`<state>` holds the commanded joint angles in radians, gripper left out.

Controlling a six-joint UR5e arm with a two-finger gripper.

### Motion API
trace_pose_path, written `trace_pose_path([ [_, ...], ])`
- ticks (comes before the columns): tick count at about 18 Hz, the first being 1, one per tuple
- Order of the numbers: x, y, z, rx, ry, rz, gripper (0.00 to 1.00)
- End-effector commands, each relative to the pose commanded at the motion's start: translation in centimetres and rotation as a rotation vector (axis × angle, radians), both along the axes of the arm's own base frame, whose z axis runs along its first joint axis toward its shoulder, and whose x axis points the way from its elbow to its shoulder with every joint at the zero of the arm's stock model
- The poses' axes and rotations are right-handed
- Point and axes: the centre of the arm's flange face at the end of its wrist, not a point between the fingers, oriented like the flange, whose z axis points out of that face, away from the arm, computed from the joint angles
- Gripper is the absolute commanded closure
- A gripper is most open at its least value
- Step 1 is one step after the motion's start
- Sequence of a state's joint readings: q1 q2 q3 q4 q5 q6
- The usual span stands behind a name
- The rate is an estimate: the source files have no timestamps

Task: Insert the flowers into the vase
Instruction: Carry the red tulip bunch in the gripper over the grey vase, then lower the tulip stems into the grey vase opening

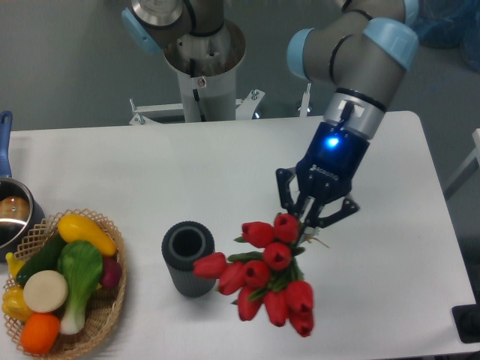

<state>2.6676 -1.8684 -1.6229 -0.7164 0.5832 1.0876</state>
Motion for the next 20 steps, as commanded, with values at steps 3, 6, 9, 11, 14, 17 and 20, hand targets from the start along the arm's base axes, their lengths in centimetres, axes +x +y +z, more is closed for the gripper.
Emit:
trace_pose_path([
  [3, 0.9, 0.8, 0.3, 0.066, -0.043, -0.053, 0.86],
  [6, 2.1, 1.4, 0.0, 0.159, -0.118, -0.125, 0.85],
  [9, 3.0, 1.5, -0.1, 0.228, -0.169, -0.174, 0.86],
  [11, 3.4, 1.7, 0.3, 0.268, -0.193, -0.2, 0.85],
  [14, 4.4, 1.5, 0.0, 0.307, -0.234, -0.227, 0.85],
  [17, 5.1, 1.3, -0.2, 0.36, -0.255, -0.261, 0.85],
  [20, 6.0, 1.6, -0.4, 0.439, -0.243, -0.32, 0.85],
])
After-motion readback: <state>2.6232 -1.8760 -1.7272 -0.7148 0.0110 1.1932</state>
